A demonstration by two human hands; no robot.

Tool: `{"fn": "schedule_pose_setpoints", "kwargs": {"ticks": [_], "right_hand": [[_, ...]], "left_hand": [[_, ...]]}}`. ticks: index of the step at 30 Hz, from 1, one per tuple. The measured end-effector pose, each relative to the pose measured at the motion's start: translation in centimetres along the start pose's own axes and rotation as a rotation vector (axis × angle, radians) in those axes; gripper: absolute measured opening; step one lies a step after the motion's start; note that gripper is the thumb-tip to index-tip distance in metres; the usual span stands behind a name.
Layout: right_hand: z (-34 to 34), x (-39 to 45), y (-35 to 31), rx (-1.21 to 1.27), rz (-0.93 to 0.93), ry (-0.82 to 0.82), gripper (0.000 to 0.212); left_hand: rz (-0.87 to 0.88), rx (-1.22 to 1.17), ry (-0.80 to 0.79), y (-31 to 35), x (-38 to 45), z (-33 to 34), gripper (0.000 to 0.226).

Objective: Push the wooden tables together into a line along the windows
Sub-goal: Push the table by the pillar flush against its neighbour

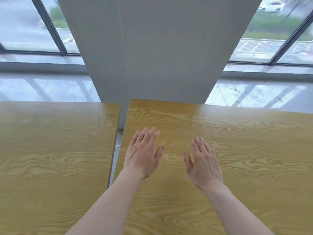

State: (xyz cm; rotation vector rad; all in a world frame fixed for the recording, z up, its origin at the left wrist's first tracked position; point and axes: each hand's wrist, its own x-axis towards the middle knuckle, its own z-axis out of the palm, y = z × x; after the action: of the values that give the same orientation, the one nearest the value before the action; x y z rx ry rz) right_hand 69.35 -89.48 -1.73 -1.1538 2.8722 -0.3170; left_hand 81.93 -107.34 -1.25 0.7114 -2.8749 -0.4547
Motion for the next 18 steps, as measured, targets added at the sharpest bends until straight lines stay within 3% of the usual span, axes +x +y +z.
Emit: {"fn": "schedule_pose_setpoints", "kwargs": {"ticks": [7, 18], "right_hand": [[0.2, 9.3, 2.5, 0.035, 0.016, 0.030, 0.056], [5.2, 22.8, 4.2, -0.024, 0.005, -0.044, 0.064]], "left_hand": [[0.012, 0.035, 0.007, -0.9, 9.1, -0.3, 0.057], [0.002, 0.063, -0.057, -5.0, 21.2, 4.7, 0.060]]}}
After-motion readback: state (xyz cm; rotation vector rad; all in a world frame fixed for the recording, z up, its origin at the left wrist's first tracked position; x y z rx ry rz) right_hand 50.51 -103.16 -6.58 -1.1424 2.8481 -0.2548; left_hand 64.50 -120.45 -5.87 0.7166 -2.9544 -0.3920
